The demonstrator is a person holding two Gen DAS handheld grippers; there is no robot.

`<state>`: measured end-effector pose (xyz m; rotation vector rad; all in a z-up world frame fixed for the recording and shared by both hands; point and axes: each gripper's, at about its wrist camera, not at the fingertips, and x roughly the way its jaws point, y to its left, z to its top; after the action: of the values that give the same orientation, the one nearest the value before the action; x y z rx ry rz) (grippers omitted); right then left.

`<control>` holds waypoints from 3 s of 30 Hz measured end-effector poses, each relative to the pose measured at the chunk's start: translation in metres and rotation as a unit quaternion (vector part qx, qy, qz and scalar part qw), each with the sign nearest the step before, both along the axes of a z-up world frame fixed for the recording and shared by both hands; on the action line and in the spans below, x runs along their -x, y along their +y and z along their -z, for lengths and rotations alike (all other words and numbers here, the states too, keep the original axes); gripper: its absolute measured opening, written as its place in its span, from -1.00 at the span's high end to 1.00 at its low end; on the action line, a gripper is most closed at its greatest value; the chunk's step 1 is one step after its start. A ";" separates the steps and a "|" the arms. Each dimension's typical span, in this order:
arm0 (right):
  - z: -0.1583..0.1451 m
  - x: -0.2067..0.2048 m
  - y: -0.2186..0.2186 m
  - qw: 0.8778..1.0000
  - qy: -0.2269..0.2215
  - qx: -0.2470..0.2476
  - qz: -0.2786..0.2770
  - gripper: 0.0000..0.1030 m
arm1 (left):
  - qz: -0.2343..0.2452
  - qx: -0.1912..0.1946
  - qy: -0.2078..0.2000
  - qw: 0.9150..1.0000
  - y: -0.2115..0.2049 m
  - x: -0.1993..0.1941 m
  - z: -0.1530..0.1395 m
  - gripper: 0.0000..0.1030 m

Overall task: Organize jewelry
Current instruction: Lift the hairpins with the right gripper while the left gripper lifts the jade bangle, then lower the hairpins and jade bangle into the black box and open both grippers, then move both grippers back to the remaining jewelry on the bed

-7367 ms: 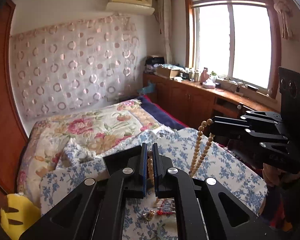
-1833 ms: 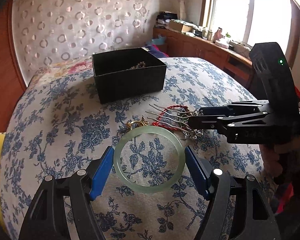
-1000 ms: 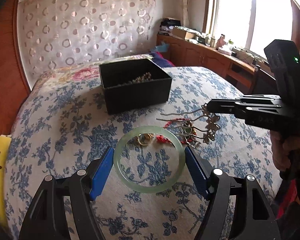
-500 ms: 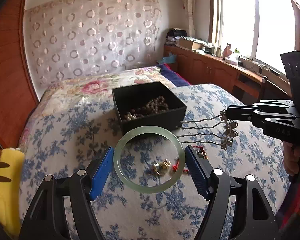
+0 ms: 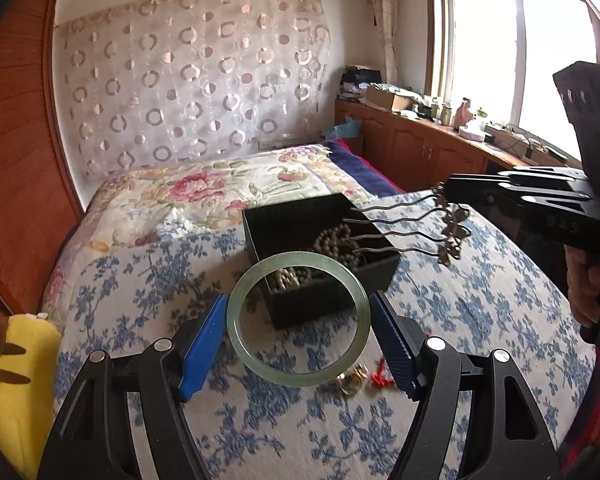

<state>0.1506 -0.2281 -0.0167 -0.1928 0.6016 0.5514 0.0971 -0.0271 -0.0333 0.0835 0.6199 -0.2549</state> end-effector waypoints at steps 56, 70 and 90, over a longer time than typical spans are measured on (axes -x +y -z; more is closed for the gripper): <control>0.051 -0.060 -0.031 0.998 0.051 -0.026 0.010 0.64 | 0.024 -0.052 0.048 0.997 -0.036 -0.131 0.026 -0.36; 0.060 -0.023 -0.032 0.998 0.056 -0.023 0.002 0.64 | 0.026 -0.032 0.034 0.999 -0.028 -0.088 0.013 -0.42; 0.106 0.016 -0.003 0.991 0.122 0.022 -0.046 0.64 | 0.009 -0.017 0.063 0.998 -0.006 0.003 0.046 -0.47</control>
<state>0.1347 -0.2312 -0.1226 -0.1965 0.8452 0.6573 0.0945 -0.0326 -0.0797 0.1062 0.7489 -0.2690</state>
